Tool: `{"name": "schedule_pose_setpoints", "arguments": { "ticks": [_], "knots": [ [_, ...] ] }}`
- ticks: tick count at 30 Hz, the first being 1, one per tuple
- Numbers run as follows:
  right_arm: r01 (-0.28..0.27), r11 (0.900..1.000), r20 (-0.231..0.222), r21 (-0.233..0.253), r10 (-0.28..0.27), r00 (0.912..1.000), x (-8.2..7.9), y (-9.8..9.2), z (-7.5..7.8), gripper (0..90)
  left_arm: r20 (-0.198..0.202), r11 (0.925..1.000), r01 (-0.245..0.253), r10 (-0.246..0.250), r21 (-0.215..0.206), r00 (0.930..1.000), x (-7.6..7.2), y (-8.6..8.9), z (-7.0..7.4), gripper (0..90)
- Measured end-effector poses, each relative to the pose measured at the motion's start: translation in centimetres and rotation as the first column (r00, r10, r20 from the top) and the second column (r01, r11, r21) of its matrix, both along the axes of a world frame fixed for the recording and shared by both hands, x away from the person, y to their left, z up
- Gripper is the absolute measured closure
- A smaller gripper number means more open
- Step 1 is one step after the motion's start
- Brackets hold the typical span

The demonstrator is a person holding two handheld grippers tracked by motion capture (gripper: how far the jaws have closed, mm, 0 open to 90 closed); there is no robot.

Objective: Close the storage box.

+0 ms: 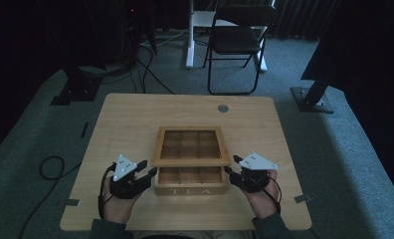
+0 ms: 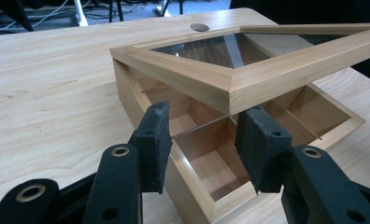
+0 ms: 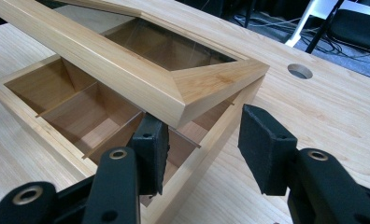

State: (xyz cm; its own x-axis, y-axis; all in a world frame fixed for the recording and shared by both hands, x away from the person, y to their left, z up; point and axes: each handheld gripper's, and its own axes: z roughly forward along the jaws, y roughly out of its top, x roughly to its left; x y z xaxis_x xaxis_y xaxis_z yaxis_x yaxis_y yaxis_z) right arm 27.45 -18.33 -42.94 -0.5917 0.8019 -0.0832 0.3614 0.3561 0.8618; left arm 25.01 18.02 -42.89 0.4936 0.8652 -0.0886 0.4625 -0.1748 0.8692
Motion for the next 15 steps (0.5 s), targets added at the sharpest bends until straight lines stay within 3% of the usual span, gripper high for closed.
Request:
{"name": "schedule_pose_setpoints", "arguments": {
  "ticks": [15],
  "knots": [
    [0.0,1.0,-0.013,0.004,0.0,0.9999,-0.26,-0.12,-0.81,50.3,-0.009,1.0,0.005,-0.005,0.006,0.9999,-0.21,0.03,-0.8,55.4]
  ]
}}
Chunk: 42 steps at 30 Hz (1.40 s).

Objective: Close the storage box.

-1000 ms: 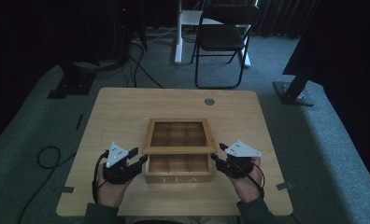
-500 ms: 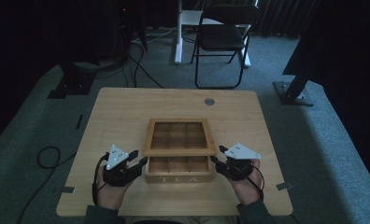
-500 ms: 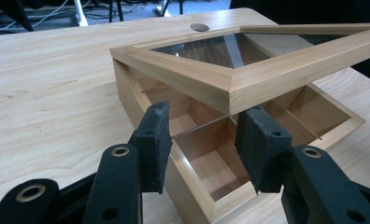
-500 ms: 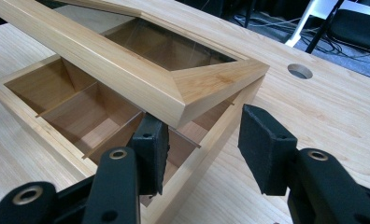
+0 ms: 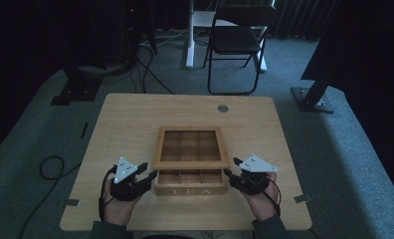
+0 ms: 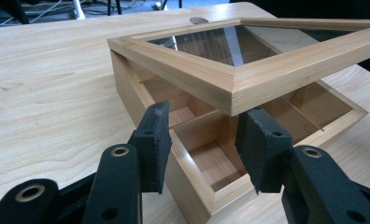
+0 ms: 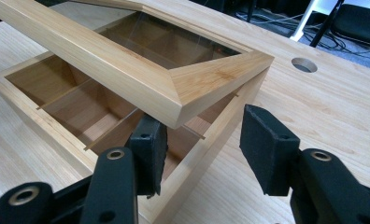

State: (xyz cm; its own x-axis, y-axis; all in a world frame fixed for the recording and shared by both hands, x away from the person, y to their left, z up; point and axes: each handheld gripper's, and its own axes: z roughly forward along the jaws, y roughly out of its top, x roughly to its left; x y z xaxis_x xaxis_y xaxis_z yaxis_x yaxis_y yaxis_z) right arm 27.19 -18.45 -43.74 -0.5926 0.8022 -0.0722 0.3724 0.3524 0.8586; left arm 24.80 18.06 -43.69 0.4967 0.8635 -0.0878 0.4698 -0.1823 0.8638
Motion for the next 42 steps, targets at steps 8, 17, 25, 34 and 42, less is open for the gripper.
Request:
{"name": "schedule_pose_setpoints", "arguments": {
  "ticks": [8,17,25,34,42],
  "knots": [
    [-0.001,1.0,-0.007,-0.001,0.001,1.0,-0.2,-0.1,-0.4,49.5,-0.007,1.0,0.002,-0.002,0.01,1.0,-0.1,0.0,-0.5,55.2],
    [-0.004,1.0,-0.017,-0.003,0.004,0.9998,-0.4,-0.2,-0.9,49.5,-0.019,0.9999,0.001,-0.001,0.014,0.9998,-0.2,-0.1,-1.0,55.2],
    [-0.004,1.0,-0.031,-0.001,0.004,0.9995,-0.5,-0.2,-1.3,49.5,-0.025,0.9999,-0.001,0.001,0.014,0.9997,-0.4,-0.1,-1.4,54.9],
    [-0.002,1.0,-0.043,0.0,0.002,0.9991,-0.7,-0.2,-1.7,49.5,-0.036,0.9997,0.001,0.0,0.024,0.9993,-0.5,-0.2,-1.8,54.7],
    [-0.002,1.0,-0.061,0.016,0.003,0.9981,-0.8,-0.4,-2.2,49.3,-0.045,0.9995,0.002,0.0,0.031,0.999,-0.5,-0.2,-2.3,53.8]
  ]
}}
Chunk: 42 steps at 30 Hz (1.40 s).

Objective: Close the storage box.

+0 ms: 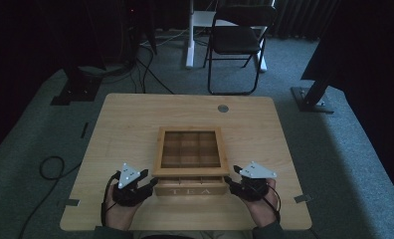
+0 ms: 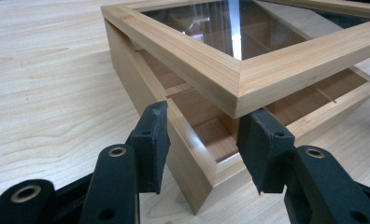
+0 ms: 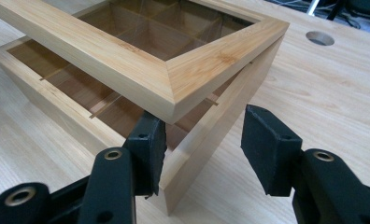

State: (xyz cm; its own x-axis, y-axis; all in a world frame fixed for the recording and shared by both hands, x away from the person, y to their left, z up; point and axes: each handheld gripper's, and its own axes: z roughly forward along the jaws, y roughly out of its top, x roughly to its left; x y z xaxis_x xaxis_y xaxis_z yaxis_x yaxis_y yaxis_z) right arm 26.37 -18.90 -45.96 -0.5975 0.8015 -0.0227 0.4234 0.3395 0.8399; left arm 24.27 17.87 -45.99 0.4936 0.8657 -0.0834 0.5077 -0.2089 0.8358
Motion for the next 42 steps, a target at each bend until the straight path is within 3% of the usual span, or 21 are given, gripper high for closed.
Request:
{"name": "schedule_pose_setpoints", "arguments": {
  "ticks": [42],
  "knots": [
    [-0.001,1.0,-0.072,-0.008,0.0,0.9974,-0.6,-0.5,-1.9,47.3,-0.041,0.9998,0.009,-0.008,0.02,0.9991,-0.9,-0.2,-1.9,50.9]
  ]
}}
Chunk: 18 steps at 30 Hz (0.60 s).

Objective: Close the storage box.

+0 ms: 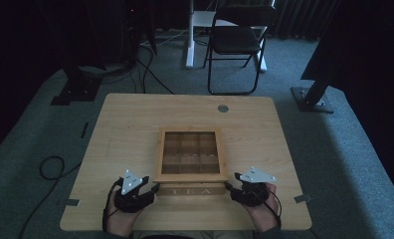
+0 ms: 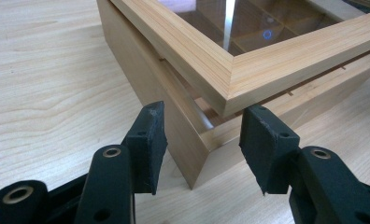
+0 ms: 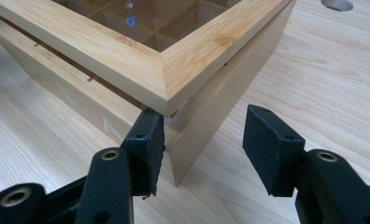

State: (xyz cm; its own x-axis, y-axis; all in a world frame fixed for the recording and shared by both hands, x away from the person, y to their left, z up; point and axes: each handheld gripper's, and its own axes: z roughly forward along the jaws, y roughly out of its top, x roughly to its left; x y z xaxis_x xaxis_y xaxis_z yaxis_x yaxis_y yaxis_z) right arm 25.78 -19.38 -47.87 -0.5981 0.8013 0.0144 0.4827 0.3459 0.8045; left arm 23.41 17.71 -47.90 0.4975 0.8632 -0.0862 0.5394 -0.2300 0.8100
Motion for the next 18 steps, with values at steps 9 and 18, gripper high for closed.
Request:
{"name": "schedule_pose_setpoints", "arguments": {
  "ticks": [9,18],
  "knots": [
    [-0.024,0.999,-0.043,-0.027,0.023,0.9988,-0.8,-0.5,-0.8,44.5,0.003,0.9995,-0.008,0.008,-0.032,1.0,-0.7,0.9,0.3,48.5],
    [0.051,0.999,0.007,0.016,-0.051,0.9987,-0.5,-2.4,0.2,43.0,0.011,0.9982,-0.044,0.045,-0.041,0.9989,-0.3,1.9,0.5,48.4]
  ]
}}
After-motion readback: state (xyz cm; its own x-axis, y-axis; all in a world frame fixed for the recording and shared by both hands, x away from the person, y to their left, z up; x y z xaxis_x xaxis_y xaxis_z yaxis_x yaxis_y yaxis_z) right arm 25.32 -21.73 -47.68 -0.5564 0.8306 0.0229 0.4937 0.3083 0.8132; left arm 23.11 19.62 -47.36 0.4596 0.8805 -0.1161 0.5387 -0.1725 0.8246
